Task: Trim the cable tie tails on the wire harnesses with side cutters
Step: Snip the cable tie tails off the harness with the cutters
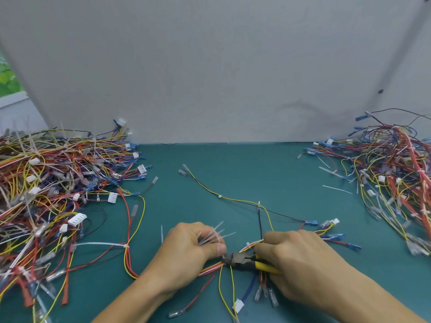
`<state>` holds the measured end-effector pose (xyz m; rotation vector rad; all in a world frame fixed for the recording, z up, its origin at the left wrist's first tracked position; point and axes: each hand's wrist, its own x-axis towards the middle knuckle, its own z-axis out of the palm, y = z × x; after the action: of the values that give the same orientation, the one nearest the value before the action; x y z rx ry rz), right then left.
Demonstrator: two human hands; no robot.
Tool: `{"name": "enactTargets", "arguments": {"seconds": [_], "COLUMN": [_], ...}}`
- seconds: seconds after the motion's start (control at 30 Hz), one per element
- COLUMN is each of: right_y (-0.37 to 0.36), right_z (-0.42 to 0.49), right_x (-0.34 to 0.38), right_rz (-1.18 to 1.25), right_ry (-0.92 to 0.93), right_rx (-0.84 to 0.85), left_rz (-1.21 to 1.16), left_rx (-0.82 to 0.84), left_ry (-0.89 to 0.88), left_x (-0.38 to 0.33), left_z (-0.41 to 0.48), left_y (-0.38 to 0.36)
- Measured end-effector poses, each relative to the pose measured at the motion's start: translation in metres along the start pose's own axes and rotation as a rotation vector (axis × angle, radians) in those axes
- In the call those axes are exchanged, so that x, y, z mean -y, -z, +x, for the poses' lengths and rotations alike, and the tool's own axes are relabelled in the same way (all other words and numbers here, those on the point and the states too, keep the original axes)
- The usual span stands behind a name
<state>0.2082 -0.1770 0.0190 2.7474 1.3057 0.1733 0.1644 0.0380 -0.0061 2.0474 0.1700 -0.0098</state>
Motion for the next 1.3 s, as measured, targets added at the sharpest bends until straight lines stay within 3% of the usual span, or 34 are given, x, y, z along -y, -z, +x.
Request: {"name": "enactTargets", "arguments": {"seconds": [0.1,0.27,0.37,0.57,0.63,0.77,0.87,1.3], "right_y": [-0.003,-0.006,-0.006,0.001,0.005,0.02,0.032,0.014], "right_z": [-0.001,-0.001,-0.009,-0.034,-0.036,-0.028,-0.016,0.027], "right_x": [0.002,-0.003,-0.016,-0.042,-0.043,-0.037,-0.025,0.008], "right_rz": [-0.009,-0.009,0.015,0.016,0.016,-0.026,-0.018,0.076], "right_ry": [-0.003,-0.047,-0.105,-0.277,-0.27,-0.257,-0.216,-0.086], "right_rx": [0.016,-0.013,0.026,0.151,0.167,0.121,0.093,0.204], "left_rz": [-0.076,-0.523,-0.672,-0.434,-0.33,0.026,0.131,-0.015], "left_rx": [-0.002,-0.041,-0.116,-0.16,-0.151,-0.168,-0.086,0.028], "left_ry": [-0.003,0.041,0.034,0.077,0.08,-0.097,-0.079,-0.168], "left_x": [-0.004,-0.018,-0.02,-0.002,0.001,-0.002,-0.001,0.01], "left_z": [-0.002,0.0,0.001,0.008,0.011,0.015,0.017,0.011], "left_y": [0.0,0.016,0.029,0.03,0.025,0.022,0.019,0.023]}}
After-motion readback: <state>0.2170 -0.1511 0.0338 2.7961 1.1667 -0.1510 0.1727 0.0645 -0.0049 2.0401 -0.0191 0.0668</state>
